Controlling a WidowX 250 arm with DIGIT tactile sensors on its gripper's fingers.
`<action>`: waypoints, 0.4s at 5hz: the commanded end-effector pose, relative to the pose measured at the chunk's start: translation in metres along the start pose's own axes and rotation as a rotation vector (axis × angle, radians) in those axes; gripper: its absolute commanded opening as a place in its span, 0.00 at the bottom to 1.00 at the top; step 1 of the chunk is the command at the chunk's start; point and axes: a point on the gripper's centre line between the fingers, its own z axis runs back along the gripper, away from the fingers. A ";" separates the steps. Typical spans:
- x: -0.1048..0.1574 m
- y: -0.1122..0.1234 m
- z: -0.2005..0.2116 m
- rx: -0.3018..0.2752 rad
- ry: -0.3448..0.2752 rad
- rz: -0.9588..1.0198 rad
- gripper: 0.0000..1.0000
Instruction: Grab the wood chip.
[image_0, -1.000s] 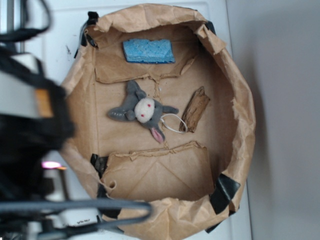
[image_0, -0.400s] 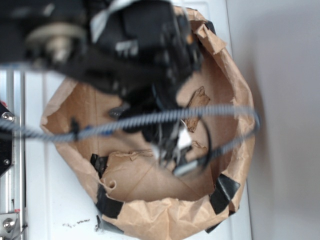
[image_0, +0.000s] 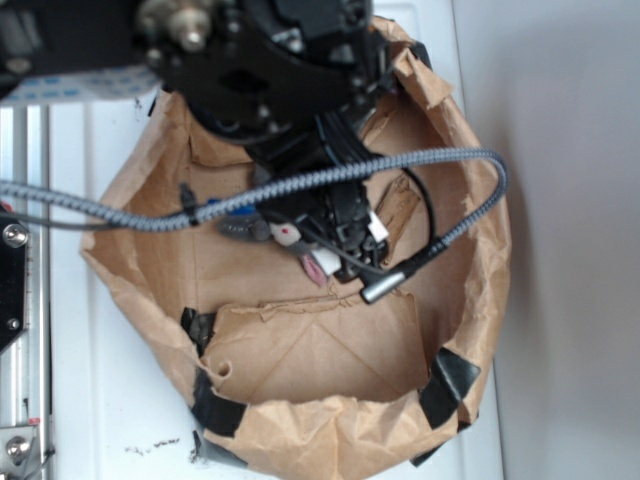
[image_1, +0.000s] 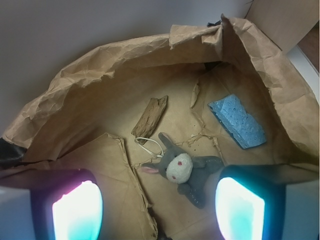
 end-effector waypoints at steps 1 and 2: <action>0.006 0.006 0.013 -0.017 -0.045 0.008 1.00; 0.004 -0.006 -0.015 -0.028 -0.035 -0.051 1.00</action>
